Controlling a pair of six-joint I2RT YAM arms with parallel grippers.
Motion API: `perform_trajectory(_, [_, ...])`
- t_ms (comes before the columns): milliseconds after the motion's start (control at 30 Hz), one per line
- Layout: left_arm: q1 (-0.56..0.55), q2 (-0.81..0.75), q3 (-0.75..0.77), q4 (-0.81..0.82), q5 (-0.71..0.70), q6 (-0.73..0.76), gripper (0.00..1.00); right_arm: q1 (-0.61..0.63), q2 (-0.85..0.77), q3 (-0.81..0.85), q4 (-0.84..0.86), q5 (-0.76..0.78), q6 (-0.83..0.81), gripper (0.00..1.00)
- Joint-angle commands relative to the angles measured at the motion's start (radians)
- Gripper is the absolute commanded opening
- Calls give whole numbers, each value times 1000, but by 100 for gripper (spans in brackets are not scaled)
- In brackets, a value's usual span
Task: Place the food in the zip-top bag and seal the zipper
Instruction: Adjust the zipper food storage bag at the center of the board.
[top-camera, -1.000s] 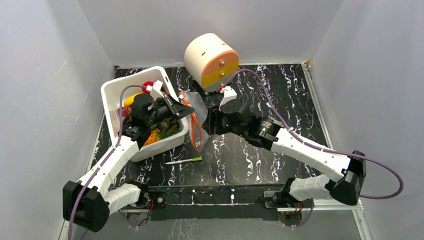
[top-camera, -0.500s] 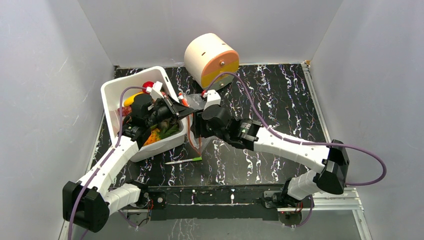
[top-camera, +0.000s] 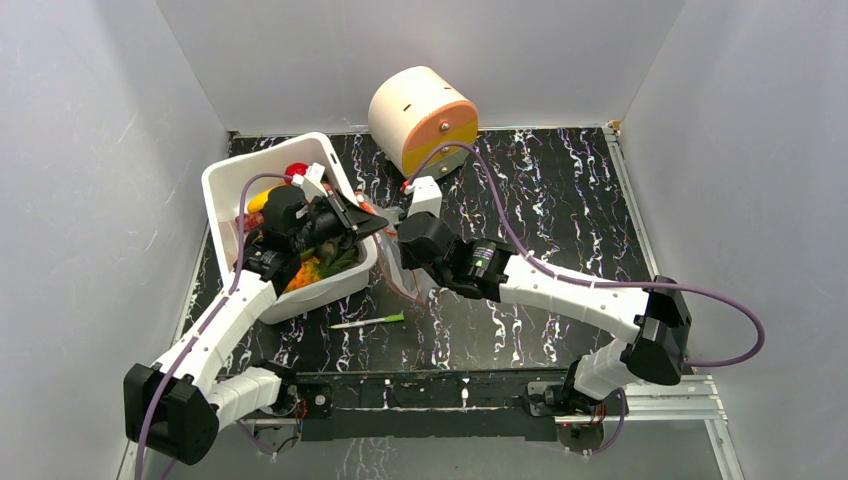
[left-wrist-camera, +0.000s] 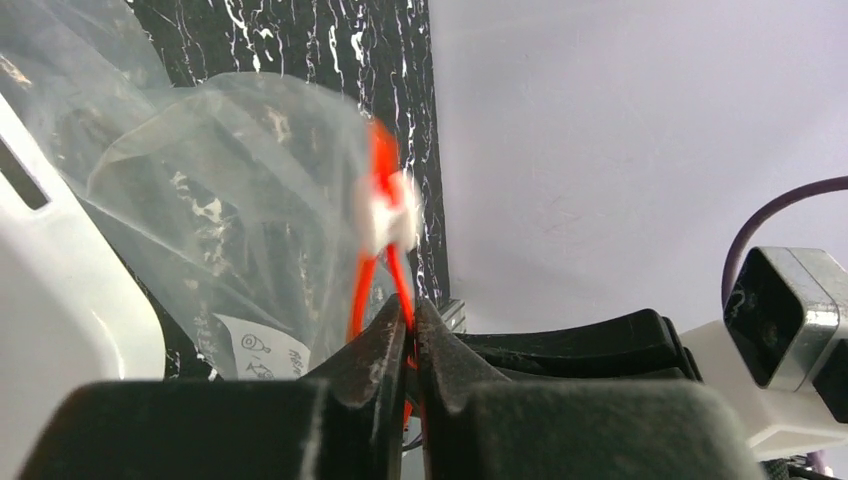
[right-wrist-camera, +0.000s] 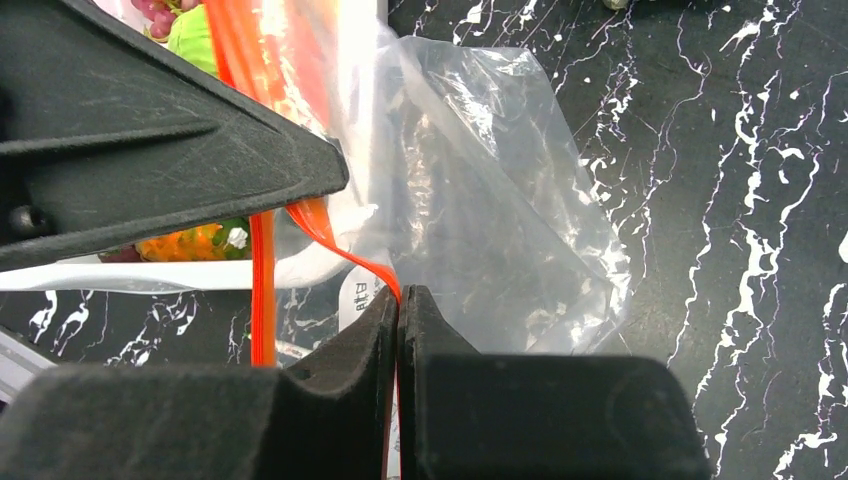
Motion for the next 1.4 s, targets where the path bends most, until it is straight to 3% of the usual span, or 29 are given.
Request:
perform_trajectory(0, [-4, -26, 80, -79, 6, 59, 16, 1, -70, -30, 110, 56, -14, 0])
perform_trajectory(167, [-3, -43, 122, -159, 7, 145, 50, 2, -107, -54, 123, 82, 11, 0])
perform_trajectory(367, [-4, -78, 83, -142, 1, 170, 66, 2, -123, -48, 113, 98, 29, 0])
perform_trajectory(667, [-4, -17, 165, -272, 39, 274, 72, 2, -116, -59, 91, 161, 55, 0])
perform_trajectory(1100, [-4, 18, 118, -175, 54, 278, 72, 2, -167, -114, 152, 118, 62, 0])
perform_trajectory(1233, [-3, 62, 126, -167, 56, 287, 68, 2, -163, -116, 165, 100, 62, 0])
perform_trajectory(1367, [-6, 88, 135, -199, 20, 311, 57, 2, -161, -116, 163, 95, 70, 0])
